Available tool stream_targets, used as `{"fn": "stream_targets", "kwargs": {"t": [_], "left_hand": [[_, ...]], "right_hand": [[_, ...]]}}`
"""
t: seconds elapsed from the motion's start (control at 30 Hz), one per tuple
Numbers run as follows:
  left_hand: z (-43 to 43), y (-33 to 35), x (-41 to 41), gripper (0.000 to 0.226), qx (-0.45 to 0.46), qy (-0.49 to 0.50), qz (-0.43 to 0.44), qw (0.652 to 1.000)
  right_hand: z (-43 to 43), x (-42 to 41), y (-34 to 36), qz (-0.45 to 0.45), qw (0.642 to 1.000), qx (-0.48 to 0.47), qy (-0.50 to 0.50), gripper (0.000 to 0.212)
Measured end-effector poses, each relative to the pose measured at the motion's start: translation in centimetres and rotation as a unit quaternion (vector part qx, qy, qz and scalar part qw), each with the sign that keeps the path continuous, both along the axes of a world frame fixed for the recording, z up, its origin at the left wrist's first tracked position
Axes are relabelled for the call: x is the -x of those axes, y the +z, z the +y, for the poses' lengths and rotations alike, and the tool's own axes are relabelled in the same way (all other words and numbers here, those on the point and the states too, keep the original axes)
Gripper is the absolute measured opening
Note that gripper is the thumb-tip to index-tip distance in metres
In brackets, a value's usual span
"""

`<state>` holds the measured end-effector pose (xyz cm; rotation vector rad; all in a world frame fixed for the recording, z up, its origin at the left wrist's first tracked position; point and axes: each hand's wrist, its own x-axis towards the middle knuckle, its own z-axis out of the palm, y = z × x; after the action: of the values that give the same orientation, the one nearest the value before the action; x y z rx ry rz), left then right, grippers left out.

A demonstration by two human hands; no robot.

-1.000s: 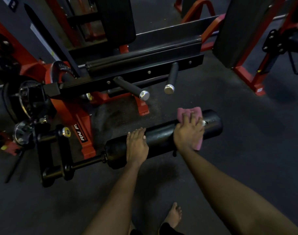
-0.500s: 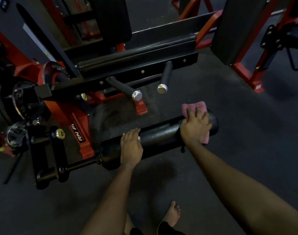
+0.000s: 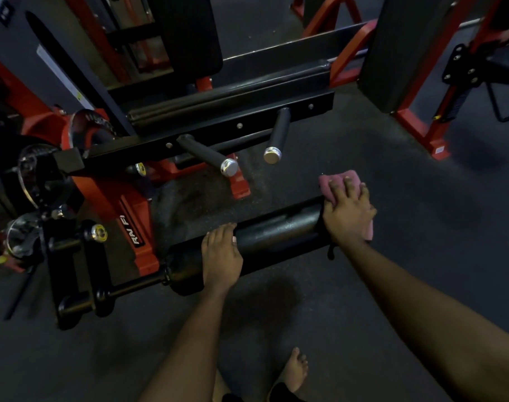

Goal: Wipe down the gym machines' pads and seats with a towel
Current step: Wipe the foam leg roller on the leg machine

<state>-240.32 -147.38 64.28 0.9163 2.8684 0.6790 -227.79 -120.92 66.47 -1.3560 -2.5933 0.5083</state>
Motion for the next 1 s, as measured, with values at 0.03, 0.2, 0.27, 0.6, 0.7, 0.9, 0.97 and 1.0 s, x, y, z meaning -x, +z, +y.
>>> {"fn": "stream_targets", "kwargs": {"t": [0.03,0.2,0.27,0.6,0.7,0.9,0.97,1.0], "left_hand": [[0.1,-0.1,-0.1,0.037,0.0,0.004,0.004,1.0],[0.0,-0.3,-0.1,0.038,0.005,0.0,0.011,1.0],[-0.1,-0.3,-0.2,0.038,0.013,-0.003,0.021,1.0],[0.0,-0.2,0.2,0.038,0.016,-0.011,-0.003,1.0],[0.0,-0.3,0.3,0.038,0.018,-0.011,-0.006,1.0],[-0.3,-0.4,-0.1,0.04,0.035,-0.021,0.008,0.999],[-0.4,-0.4,-0.3,0.042,0.038,-0.022,0.007,0.999],[-0.4,-0.3,-0.4,0.043,0.037,-0.023,0.007,0.999]], "right_hand": [[-1.4,-0.2,-0.5,0.011,1.0,-0.01,-0.005,0.058],[-4.6,-3.8,-3.3,0.031,0.997,-0.051,0.041,0.064],[-2.1,-3.1,-2.5,0.009,0.997,-0.053,0.059,0.062],[-1.7,0.2,-1.1,0.011,0.998,-0.045,0.032,0.052],[-3.3,-3.1,-2.8,0.052,0.995,-0.047,0.074,0.057],[2.9,0.2,-0.6,-0.008,0.999,-0.028,0.037,0.051],[3.6,2.4,0.4,-0.045,0.999,0.007,0.007,0.048],[3.1,3.2,0.8,-0.063,0.998,0.011,0.003,0.047]]}}
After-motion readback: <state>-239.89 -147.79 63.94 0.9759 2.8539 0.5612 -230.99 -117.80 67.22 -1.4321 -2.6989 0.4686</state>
